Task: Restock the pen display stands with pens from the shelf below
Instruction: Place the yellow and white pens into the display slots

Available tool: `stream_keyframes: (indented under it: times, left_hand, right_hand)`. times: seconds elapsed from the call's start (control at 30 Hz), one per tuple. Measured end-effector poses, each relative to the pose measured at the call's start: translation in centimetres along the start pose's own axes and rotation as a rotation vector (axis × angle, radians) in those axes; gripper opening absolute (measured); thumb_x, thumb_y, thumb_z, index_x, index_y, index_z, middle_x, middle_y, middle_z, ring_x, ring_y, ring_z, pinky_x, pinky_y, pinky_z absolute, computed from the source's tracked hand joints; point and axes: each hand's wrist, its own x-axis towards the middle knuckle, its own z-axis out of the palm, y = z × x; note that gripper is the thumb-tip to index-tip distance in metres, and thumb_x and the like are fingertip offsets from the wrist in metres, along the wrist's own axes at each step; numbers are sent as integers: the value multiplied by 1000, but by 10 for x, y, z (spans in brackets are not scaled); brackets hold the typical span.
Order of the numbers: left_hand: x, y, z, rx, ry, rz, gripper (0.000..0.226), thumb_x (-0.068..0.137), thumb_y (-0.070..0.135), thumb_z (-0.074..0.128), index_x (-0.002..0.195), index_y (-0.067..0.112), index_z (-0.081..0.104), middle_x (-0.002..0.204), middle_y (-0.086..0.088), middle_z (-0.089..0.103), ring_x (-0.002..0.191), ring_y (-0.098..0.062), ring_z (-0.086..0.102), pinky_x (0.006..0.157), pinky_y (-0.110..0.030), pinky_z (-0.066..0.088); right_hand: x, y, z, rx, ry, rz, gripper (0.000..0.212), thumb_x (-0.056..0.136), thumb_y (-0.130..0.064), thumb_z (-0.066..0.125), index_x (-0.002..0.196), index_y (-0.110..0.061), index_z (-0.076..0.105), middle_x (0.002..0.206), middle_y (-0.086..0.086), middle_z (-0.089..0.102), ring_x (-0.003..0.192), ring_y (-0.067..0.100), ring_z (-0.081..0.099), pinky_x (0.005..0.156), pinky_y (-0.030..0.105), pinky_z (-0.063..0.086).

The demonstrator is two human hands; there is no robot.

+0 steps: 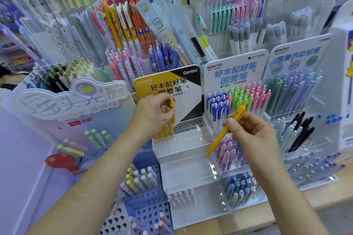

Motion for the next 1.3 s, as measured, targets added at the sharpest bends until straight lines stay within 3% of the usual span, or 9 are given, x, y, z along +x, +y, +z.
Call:
stream_keyframes:
  times: [0.13,0.23,0.33,0.47,0.63,0.77,0.93,1.1,1.3]
  left_hand:
    - [3,1,-1,-32,-31,-20,19,80,13,74,98,18,71,81,9,67,74,-2,60,73,-19,47]
    - [4,4,-1,-36,-57,-29,17,79,13,73,93,21,71,80,13,67,78,-6,64,74,-20,51]
    - [4,4,-1,0,-100,-33,15,79,14,73,91,22,70,77,13,67,79,-6,64,73,-18,49]
    - [2,1,2,101,-194,-57,15,84,21,71,99,21,69,86,9,67,86,-12,62,78,-27,51]
    - [4,-2,6,295,-279,68,19,94,32,57,102,18,66,96,2,66,88,-18,50,76,-34,43]
    - [7,-1,4,210,-191,107,19,95,26,56,106,19,70,100,4,65,91,-13,48,78,-27,35]
    - [11,-6,6,219,-109,70,14,90,25,64,101,20,72,91,3,70,84,-14,51,73,-30,41]
    - [13,-13,9,366,-184,123,16,96,25,54,95,19,69,92,3,71,81,-13,39,66,-32,42]
    - [10,-9,9,320,-119,91,22,93,29,59,112,23,67,96,-2,69,92,-20,53,71,-32,43]
  right_hand:
    - [6,-9,4,10,4,-41,30,83,-5,71,102,-20,54,66,8,70,59,9,66,56,19,51]
    - [10,-13,7,-31,1,-86,36,84,-5,71,104,-26,51,65,9,69,60,11,68,55,20,51]
    - [14,-15,10,-2,-6,-74,26,89,-5,66,101,-22,50,67,4,71,63,15,70,54,21,52]
    - [19,-16,11,0,-20,-61,12,93,-9,61,96,-15,51,71,3,73,65,21,71,54,25,54]
    - [23,-16,13,-66,47,-113,9,90,-15,66,89,-16,57,72,3,74,64,20,71,52,26,54]
    - [31,-12,18,-150,71,-155,11,88,-17,71,86,-15,60,78,8,72,68,22,72,55,24,54]
    - [44,-1,29,-288,87,-205,18,85,-19,74,84,-27,59,79,4,72,74,24,71,70,46,60]
    - [52,4,40,-396,93,-278,19,85,-25,75,83,-32,57,77,-2,70,73,18,71,65,45,59]
    - [60,15,57,-479,113,-311,21,84,-25,75,90,-22,55,71,-6,67,67,16,68,69,45,56]
